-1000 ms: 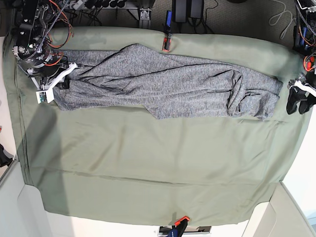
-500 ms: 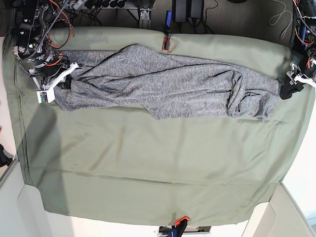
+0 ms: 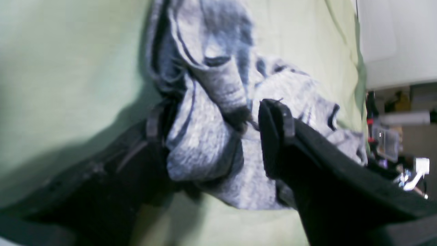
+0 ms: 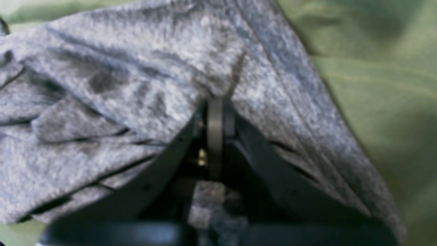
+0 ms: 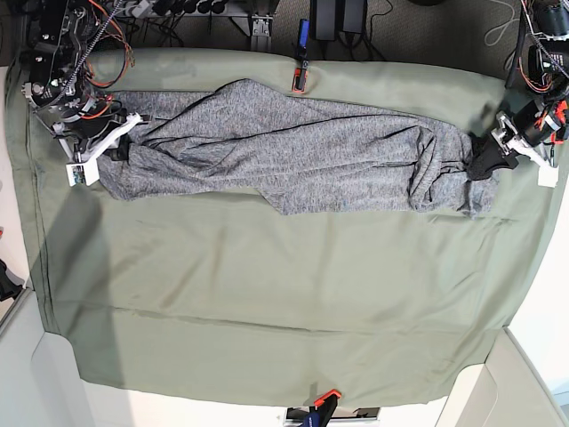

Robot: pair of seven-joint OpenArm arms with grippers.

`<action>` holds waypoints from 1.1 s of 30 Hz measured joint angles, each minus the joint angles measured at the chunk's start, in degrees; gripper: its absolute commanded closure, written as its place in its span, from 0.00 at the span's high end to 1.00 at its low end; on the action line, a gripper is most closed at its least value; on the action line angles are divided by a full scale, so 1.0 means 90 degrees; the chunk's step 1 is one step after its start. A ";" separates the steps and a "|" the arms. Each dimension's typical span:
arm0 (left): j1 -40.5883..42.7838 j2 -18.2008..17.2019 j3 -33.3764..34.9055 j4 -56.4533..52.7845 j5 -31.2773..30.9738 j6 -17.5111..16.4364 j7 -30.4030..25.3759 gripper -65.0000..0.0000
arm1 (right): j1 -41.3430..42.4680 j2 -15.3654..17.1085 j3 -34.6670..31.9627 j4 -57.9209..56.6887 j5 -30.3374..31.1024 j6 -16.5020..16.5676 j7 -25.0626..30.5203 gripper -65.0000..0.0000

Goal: Fold the T-shirt properly
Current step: 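Grasp the shirt strip's end with the left gripper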

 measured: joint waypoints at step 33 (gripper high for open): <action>-0.0308 0.0194 -0.0634 0.0432 0.1316 0.0022 -0.0942 0.00 | 0.0002 0.0000 0.0000 0.0000 0.0027 0.0002 -0.0029 0.00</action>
